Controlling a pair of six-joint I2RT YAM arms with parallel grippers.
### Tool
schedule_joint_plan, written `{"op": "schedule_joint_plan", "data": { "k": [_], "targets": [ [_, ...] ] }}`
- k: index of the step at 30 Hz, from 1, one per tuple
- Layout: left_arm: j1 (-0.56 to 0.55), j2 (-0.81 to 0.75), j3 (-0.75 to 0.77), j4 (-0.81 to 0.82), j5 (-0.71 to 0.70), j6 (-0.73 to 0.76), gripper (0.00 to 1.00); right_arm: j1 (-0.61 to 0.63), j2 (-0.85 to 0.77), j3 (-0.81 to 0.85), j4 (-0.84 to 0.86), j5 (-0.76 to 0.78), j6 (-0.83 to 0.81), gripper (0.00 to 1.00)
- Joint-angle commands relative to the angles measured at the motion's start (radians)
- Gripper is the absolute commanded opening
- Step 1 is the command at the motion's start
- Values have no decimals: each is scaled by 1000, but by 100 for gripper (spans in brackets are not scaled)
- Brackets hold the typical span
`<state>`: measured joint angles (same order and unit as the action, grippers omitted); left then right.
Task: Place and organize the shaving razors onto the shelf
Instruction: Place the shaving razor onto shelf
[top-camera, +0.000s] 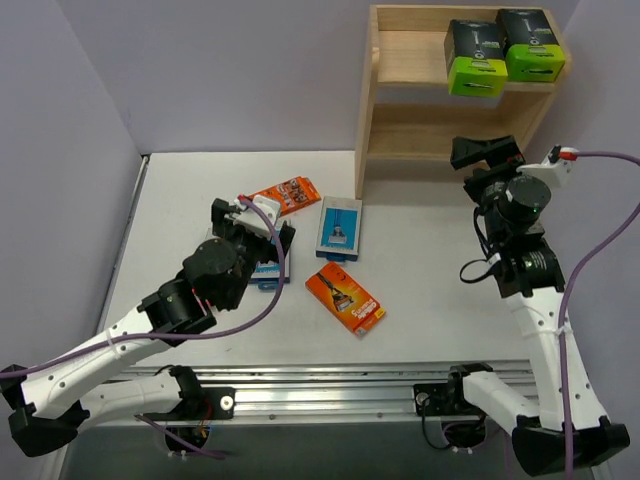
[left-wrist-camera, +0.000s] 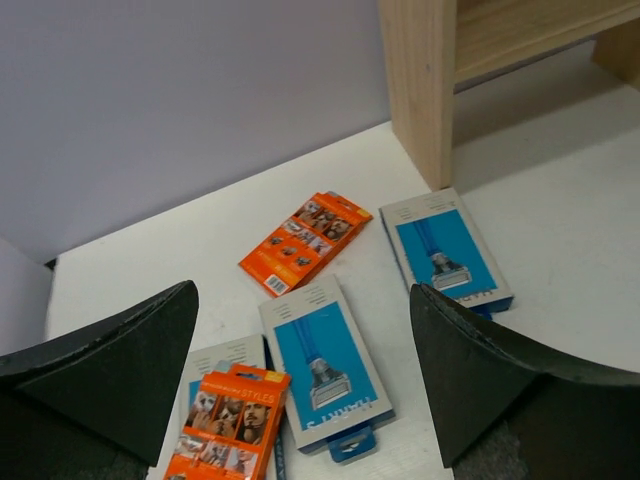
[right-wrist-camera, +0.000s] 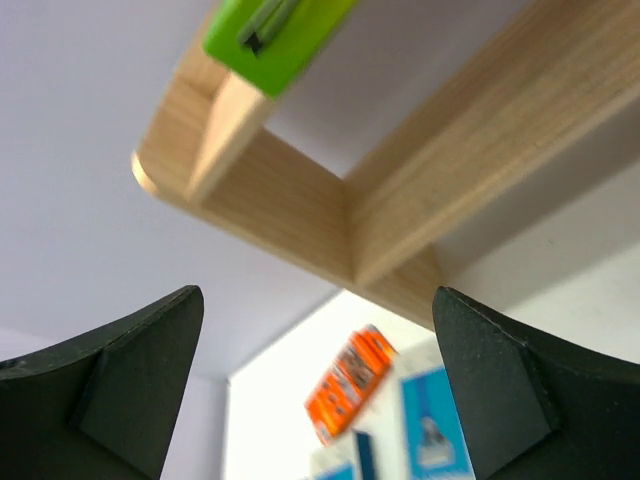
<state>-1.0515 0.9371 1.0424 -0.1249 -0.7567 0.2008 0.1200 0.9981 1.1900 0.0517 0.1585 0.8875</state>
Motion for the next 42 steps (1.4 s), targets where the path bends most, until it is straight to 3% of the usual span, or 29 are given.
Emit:
{"op": "schedule_joint_plan", "data": {
  "k": [1,5,13,14,20,25,28,38,42],
  "targets": [
    [112,89,141,-108,309,-188,96,9,-139,-119,-13,-143,-206,93],
    [200,231,345,-134,417,-258,99,12,-288,-260,-53,-186,-295,91],
    [246,555,780,-148,614,-380,100,12,-487,-403,-176,-290,-389,74],
    [249,622,865,-148,631,-397,94,12,-502,-430,-185,-325,-389,72],
    [255,906,1166,-139,749,-495,91,13,-670,-494,-242,-376,-386,65],
    [252,1147,1541,-171,804,-564,87,27,-725,-503,-294,-410,-406,63],
    [251,1262,1657,-107,836,-606,86,30,-737,-504,-299,-453,-391,60],
    [251,1460,1729,165,866,-712,86,47,-768,-549,-264,-533,-354,42],
    [249,1506,1745,231,882,-722,86,53,-744,-552,-227,-522,-354,40]
  ]
}}
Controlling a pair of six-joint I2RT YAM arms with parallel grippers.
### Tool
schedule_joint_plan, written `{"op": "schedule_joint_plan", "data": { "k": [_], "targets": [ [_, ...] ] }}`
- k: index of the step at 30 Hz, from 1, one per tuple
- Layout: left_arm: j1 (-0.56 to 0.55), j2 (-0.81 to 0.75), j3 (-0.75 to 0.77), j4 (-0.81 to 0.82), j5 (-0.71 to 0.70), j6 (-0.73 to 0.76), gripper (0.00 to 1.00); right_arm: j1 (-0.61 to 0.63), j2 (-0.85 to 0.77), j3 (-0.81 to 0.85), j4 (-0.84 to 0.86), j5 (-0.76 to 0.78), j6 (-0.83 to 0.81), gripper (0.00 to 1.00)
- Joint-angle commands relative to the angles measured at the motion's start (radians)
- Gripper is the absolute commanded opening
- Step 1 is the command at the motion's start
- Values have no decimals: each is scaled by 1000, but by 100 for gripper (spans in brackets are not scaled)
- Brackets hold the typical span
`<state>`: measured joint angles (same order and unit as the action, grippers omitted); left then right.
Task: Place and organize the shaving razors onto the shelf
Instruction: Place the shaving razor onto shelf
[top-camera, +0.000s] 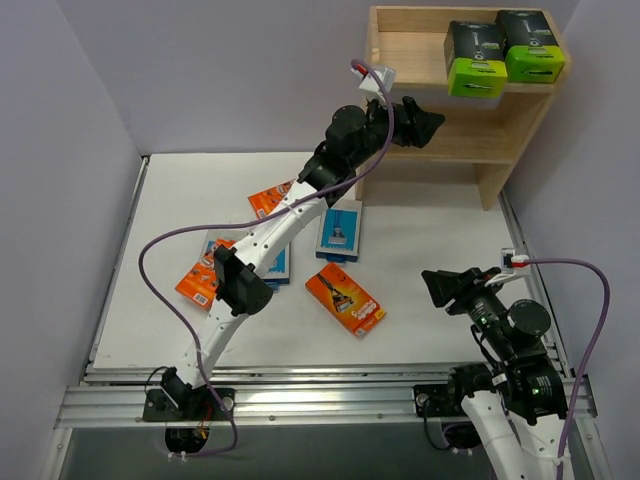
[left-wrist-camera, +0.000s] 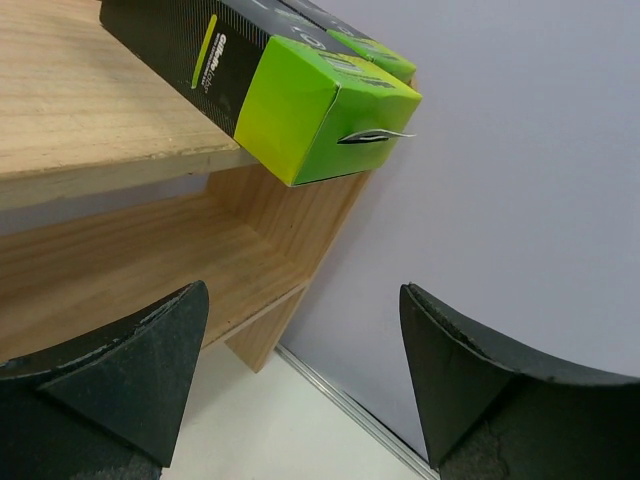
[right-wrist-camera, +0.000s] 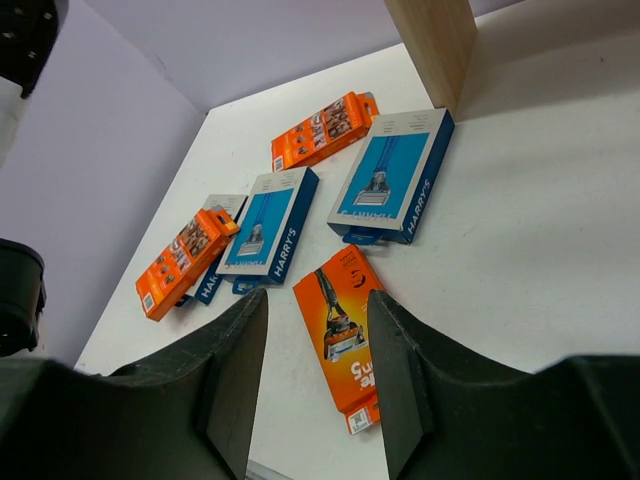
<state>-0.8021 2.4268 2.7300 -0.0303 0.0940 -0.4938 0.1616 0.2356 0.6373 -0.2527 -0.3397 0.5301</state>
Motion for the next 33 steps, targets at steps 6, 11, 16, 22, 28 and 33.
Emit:
{"op": "schedule_joint_plan", "data": {
  "k": [6,11,16,22,28,33],
  "targets": [
    [3,-8,19,103,73,24,86,13,86,44,98,25,2,41],
    [3,-224,-182,40,53,191,86,13,239,145,142,90,-10,43],
    [7,-484,-482,-66,-75,343,86,15,401,304,197,143,-56,43],
    [53,-773,-827,-54,-174,425,87,24,638,507,224,159,-123,47],
    [124,-980,-1134,-65,-204,445,87,62,885,858,143,254,-200,50],
    [190,-1095,-1299,-124,-215,491,93,113,1111,1259,27,330,-324,59]
  ]
}}
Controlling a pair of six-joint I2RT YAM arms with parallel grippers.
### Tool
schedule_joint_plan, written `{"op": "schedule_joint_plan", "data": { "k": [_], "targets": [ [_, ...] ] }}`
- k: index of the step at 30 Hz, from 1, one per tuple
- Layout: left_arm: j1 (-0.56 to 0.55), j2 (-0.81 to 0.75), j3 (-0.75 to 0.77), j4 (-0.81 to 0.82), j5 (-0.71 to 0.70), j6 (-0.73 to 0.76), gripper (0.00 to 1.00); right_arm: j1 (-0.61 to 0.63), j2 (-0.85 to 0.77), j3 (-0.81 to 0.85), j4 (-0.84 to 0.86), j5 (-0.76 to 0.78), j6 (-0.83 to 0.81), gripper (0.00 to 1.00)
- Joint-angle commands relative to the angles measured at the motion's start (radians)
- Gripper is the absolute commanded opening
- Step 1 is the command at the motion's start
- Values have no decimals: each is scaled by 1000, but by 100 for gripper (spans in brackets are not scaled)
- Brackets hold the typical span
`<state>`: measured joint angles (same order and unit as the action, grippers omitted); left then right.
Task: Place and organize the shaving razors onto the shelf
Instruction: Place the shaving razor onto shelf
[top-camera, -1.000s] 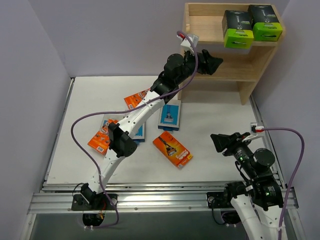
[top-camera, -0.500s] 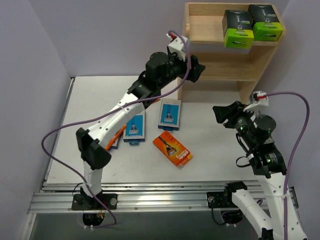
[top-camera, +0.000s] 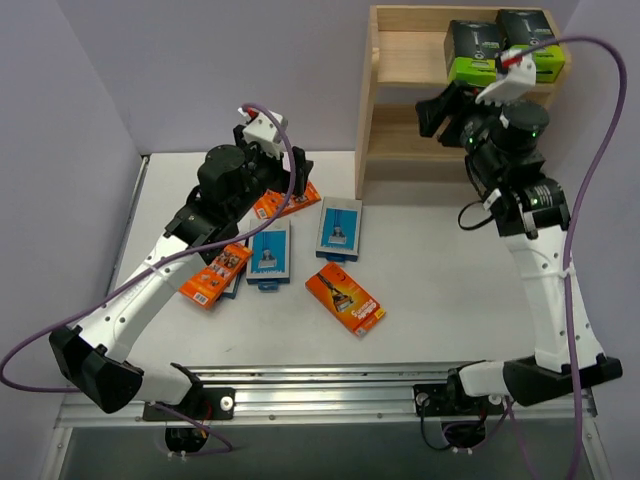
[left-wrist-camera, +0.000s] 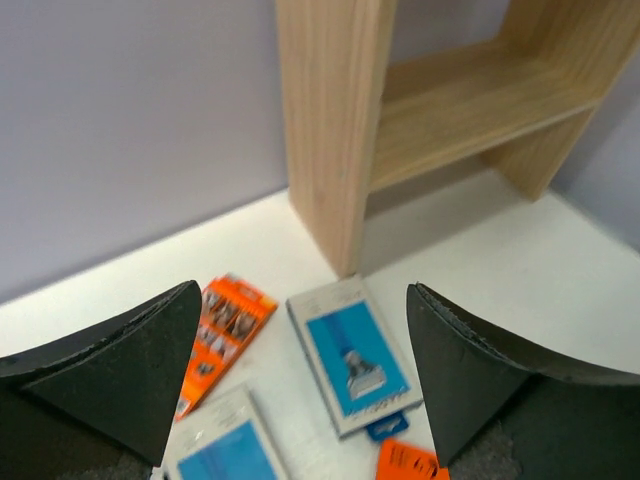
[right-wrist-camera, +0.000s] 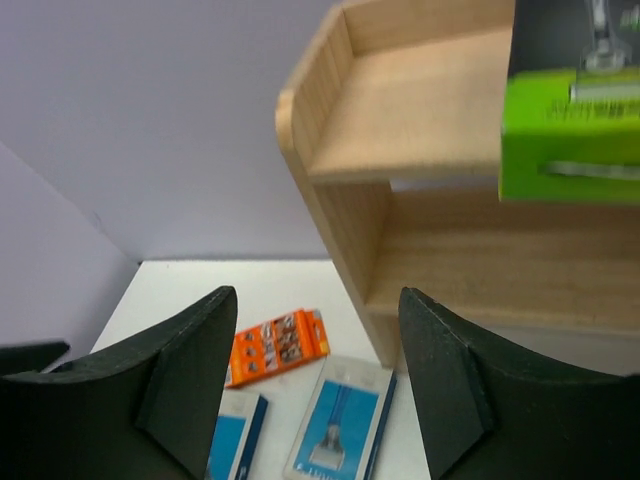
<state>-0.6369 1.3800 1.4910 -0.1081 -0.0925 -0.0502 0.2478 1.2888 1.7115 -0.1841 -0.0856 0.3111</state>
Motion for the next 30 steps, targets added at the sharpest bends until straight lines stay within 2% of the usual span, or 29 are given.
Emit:
{"op": "schedule_joint_plan", "data": {
  "k": [1,4,6,7,9,14,15,16,18,22,30],
  "targets": [
    [29,-65,-83,-56,-48,47,94,28,122,247,-89,81,-127,62],
    [42,-168,-219,-7,-70,69,98,30,243,480,-168,151,-214,70],
    [51,-223,-274,2,-47,44,95,28,294,571,-190,178,-272,75],
    [51,-236,-323,1,-47,27,95,28,340,645,-210,202,-283,81],
    [54,-269,-365,4,-87,15,94,25,362,683,-212,222,-300,89],
    [56,-291,-468,13,-256,1,94,15,388,675,-158,283,-300,96],
    [55,-306,-477,18,-251,0,99,16,392,671,-146,296,-300,95],
    [49,-314,-486,31,-221,4,89,15,403,663,-137,309,-300,94],
    [26,-338,-500,45,-208,21,88,15,412,631,-109,322,-300,87],
    [-26,-357,-503,41,-265,65,95,15,463,636,-88,342,-345,76],
    [-125,-377,-509,45,-337,142,97,16,536,718,-72,394,-389,75]
  ]
}}
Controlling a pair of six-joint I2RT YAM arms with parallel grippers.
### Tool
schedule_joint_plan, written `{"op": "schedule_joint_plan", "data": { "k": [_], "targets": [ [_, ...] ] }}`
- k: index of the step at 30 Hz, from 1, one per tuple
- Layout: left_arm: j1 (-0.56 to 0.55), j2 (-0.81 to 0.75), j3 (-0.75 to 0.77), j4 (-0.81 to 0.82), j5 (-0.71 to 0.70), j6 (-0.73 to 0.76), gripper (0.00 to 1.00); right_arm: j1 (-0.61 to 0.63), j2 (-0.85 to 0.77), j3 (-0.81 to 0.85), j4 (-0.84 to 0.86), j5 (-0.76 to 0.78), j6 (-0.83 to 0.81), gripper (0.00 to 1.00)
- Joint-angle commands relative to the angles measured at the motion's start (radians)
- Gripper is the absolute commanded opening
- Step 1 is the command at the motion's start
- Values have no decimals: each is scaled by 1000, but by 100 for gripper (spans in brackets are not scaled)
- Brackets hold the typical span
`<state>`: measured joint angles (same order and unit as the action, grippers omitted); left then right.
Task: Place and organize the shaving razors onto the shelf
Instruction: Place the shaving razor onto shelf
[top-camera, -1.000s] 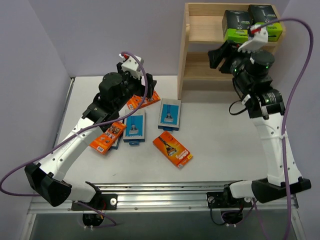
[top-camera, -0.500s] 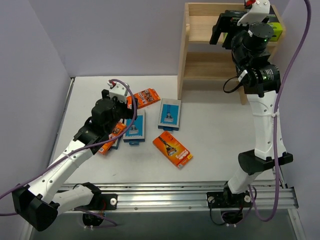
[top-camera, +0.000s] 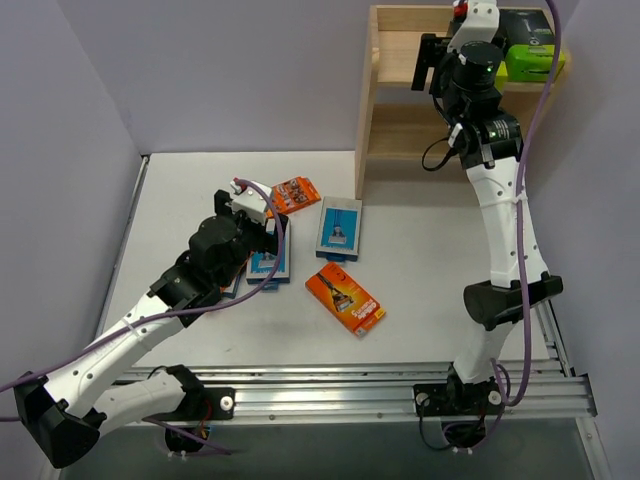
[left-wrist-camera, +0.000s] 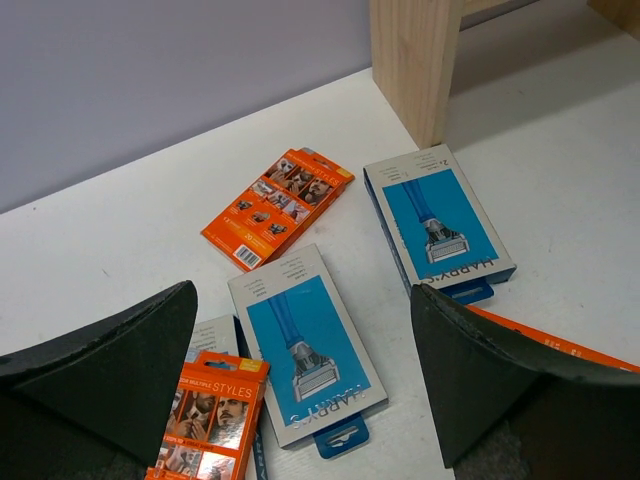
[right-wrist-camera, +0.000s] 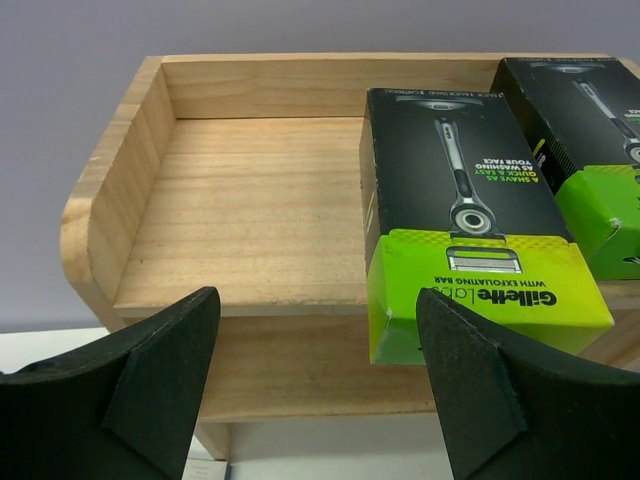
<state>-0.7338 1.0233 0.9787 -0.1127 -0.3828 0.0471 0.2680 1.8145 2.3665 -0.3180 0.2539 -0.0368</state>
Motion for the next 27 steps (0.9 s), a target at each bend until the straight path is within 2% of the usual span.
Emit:
{"op": "schedule_joint_plan", "data": {
  "k": [1,11,21,27],
  "targets": [
    [-35,-20,3,50,-51,53,97,-6,14,63,62,73,-46,75],
    [-85,-14,3,48,-57,71,97,-16,46,27,122,169,-103,76],
    [-105,6,5,44,-56,79,97,-56,82,-1,128,130,-97,75],
    [-108,21,8,41,-53,80,97,-61,98,-24,143,172,-127,72]
  ]
}}
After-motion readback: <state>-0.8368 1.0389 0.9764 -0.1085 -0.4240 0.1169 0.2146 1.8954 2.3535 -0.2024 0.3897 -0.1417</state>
